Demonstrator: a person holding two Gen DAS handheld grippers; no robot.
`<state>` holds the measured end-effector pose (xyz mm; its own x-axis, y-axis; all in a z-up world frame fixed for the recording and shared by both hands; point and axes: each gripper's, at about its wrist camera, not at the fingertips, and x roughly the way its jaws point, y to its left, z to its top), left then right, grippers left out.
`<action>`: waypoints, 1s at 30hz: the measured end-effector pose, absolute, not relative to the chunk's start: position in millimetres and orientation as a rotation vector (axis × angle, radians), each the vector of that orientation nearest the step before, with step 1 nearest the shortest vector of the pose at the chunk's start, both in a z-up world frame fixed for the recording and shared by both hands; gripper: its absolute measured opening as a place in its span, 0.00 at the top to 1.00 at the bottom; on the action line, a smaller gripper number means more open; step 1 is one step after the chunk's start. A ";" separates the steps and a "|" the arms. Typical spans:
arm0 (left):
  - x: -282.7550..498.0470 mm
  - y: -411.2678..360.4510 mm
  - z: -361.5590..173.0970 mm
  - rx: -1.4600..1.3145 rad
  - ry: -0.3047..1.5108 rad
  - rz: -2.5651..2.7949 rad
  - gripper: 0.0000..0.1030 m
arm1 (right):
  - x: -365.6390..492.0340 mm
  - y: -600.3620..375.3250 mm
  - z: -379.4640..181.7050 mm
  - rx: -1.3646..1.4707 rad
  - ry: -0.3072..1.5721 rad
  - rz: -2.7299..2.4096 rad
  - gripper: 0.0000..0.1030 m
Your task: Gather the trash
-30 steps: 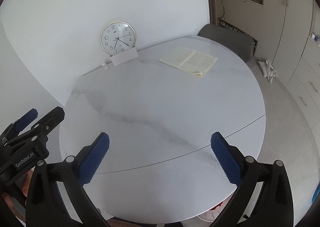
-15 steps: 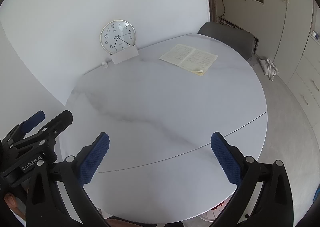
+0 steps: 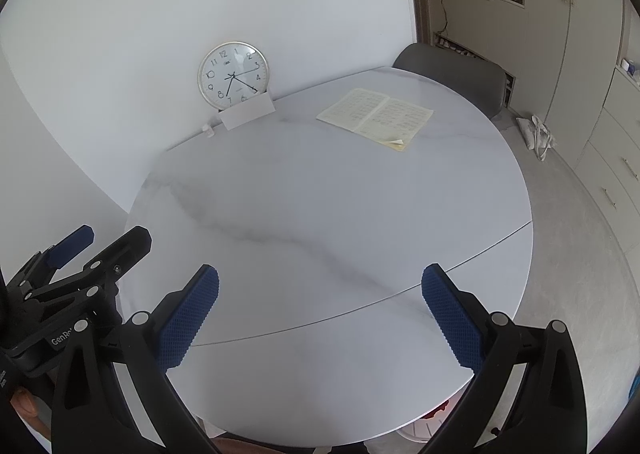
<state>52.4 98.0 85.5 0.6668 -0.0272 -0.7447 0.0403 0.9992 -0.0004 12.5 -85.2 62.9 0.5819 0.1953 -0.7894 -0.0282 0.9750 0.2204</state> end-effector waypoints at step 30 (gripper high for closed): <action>47.0 91.4 87.5 0.029 0.831 -0.067 0.07 | 7.6 -100.0 65.4 0.199 0.924 0.108 0.02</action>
